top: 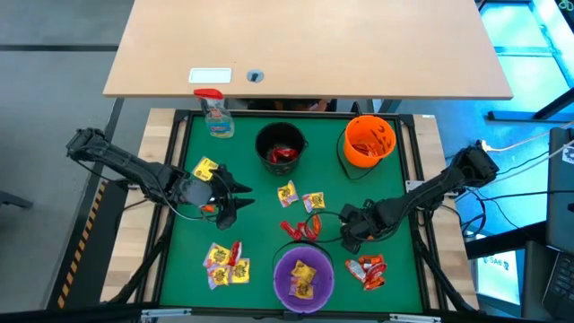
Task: Sort candy
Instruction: Put the red chocolate into the black bucket
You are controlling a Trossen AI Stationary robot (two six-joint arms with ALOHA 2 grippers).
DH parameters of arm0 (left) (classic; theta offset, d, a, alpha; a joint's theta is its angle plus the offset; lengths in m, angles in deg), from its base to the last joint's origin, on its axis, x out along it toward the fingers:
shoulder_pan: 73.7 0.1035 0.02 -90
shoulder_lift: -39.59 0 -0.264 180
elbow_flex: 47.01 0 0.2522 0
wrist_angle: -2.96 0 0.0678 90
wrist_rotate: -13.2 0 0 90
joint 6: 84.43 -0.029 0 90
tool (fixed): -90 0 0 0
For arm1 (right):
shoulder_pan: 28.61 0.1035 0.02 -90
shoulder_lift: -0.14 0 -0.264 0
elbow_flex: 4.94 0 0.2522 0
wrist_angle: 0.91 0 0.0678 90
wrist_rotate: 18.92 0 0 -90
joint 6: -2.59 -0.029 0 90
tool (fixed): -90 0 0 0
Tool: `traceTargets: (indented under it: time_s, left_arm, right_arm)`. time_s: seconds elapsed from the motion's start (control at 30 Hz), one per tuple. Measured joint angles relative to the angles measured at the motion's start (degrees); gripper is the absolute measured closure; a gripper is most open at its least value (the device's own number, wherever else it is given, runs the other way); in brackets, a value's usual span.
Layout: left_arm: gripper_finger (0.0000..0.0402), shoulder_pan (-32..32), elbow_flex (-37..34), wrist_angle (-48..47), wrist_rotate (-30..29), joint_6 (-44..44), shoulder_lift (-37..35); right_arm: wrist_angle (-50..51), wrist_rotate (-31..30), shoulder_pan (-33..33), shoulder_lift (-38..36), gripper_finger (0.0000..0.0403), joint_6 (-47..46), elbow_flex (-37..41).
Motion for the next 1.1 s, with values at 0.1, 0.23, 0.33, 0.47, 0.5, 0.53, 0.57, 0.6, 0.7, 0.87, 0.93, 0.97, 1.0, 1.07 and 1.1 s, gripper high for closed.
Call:
traceTargets:
  time_s: [0.1,0.23,0.33,0.47,0.5,0.53,0.57,0.6,0.7,0.87,0.93,0.97,1.0,1.07,1.1]
  left_arm:
    - [0.0239,0.0,0.0,0.0,0.0,0.0,0.0]
    - [0.0239,0.0,0.0,0.0,0.0,0.0,0.0]
    - [0.0239,0.0,0.0,0.0,0.0,0.0,0.0]
    - [0.0239,0.0,0.0,0.0,0.0,0.0,0.0]
    - [0.0239,0.0,0.0,0.0,0.0,0.0,0.0]
    - [0.0239,0.0,0.0,0.0,0.0,0.0,0.0]
    - [0.0239,0.0,0.0,0.0,0.0,0.0,0.0]
    - [0.0239,0.0,0.0,0.0,0.0,0.0,0.0]
    - [0.0239,0.0,0.0,0.0,0.0,-0.2,0.0]
    - [0.0239,0.0,0.0,0.0,-0.1,-2.1,0.0]
    - [0.0239,0.0,0.0,0.0,-0.1,-2.9,0.0]
    - [0.0239,0.0,0.0,0.0,-0.1,-3.0,0.0]
    - [0.0239,0.0,0.0,0.0,-0.1,-3.0,0.0]
    - [0.0239,0.0,0.0,0.0,-0.1,-3.1,0.0]
    - [0.0239,0.0,0.0,0.0,-0.1,-3.1,0.0]
  right_arm:
    - [-3.5,0.9,0.0,0.0,0.0194,-1.9,2.5]
    - [-12.9,1.5,0.0,-0.2,0.0194,-3.8,6.7]
    - [-17.2,1.5,0.0,-0.2,0.0194,-4.7,8.2]
    - [-19.4,1.5,0.0,-0.1,0.0194,-4.8,8.4]
    - [-19.7,1.4,0.0,-0.1,0.0194,-4.8,8.4]
    - [-20.0,1.4,0.0,-0.1,0.0194,-4.8,8.5]
    - [-20.2,1.4,0.0,-0.1,0.0194,-4.8,8.5]
    - [-20.3,1.4,0.0,-0.1,0.0194,-4.8,8.5]
    - [-20.4,1.4,0.0,-0.1,0.0194,-5.6,8.5]
    - [-20.4,1.9,0.0,-0.2,0.0194,-7.6,8.5]
    - [-20.4,1.9,0.0,-0.2,0.0194,-8.2,8.5]
    - [-20.5,1.9,0.0,-0.2,0.0194,-8.7,8.5]
    - [-20.5,1.9,0.0,-0.2,0.0194,-9.1,8.5]
    - [-20.5,1.9,0.0,-0.2,0.0194,-9.5,8.5]
    - [-20.6,1.9,0.0,-0.2,0.0194,-9.6,8.5]
